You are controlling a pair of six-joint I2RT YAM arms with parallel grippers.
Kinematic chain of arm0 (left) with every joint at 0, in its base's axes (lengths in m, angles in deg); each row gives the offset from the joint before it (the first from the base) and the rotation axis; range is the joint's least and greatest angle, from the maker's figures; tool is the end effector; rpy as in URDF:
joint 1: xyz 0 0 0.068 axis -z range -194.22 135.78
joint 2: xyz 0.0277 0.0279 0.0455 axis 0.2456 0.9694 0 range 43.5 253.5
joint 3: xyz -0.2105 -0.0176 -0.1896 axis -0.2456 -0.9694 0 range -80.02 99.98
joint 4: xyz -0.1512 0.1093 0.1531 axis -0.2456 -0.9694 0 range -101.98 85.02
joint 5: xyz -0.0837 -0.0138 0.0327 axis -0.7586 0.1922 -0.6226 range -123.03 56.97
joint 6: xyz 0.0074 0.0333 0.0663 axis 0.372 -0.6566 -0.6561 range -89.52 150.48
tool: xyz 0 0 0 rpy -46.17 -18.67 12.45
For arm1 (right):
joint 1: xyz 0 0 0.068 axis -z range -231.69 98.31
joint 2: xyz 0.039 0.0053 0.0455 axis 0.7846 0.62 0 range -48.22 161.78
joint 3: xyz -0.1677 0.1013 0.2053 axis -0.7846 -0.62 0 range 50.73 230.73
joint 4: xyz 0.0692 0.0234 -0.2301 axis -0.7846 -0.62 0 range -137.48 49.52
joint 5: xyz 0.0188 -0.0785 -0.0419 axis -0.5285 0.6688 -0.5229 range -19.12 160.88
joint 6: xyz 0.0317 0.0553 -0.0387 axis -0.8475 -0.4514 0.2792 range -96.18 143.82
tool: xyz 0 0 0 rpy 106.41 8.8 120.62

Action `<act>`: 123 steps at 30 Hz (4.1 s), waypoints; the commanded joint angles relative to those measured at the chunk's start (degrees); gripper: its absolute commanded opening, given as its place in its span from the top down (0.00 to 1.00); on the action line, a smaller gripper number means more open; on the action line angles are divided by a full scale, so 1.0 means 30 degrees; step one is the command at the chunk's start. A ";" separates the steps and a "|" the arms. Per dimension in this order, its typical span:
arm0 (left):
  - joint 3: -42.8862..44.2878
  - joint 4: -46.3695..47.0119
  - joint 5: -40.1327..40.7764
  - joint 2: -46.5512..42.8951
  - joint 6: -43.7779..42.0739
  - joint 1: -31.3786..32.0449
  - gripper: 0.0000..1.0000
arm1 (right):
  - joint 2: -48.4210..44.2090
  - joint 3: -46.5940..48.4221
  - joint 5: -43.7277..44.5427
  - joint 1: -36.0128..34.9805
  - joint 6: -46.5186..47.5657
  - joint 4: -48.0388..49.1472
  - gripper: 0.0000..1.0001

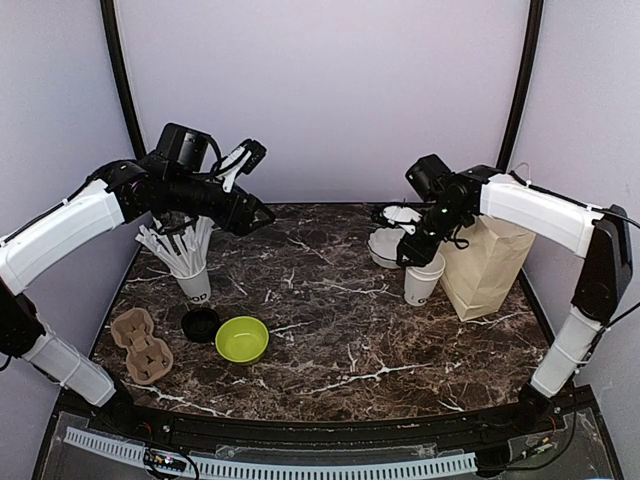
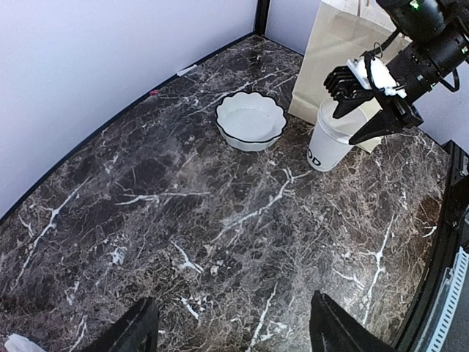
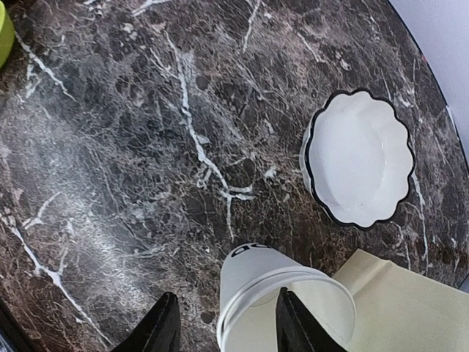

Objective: Pack the takeout coffee

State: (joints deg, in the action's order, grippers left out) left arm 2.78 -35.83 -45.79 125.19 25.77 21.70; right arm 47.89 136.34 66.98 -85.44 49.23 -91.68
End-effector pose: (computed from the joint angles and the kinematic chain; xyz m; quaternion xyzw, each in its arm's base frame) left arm 0.2507 -0.1987 0.3833 0.3507 0.7867 -0.2267 0.4546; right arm 0.2843 0.1950 0.2854 -0.4856 0.8387 0.0507 0.2412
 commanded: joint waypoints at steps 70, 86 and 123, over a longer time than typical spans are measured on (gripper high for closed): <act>0.1691 0.1108 0.1220 0.2669 -0.1652 0.0125 0.30 | 0.1004 -0.0302 0.0664 0.1145 0.0232 -0.2348 0.94; -0.5760 1.2697 -0.4124 -0.0004 -0.3270 0.1054 0.02 | 0.1630 0.4987 -0.5335 0.0939 0.0027 -0.2879 1.00; -0.3669 1.5745 -0.4579 0.7581 -0.4781 0.3099 0.01 | 0.1490 0.8060 -1.1024 -0.0525 0.1989 -0.4195 1.00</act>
State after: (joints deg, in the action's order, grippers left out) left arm -9.48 10.79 -56.89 147.86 13.31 30.71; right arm 53.55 158.85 34.87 -86.54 54.17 -104.95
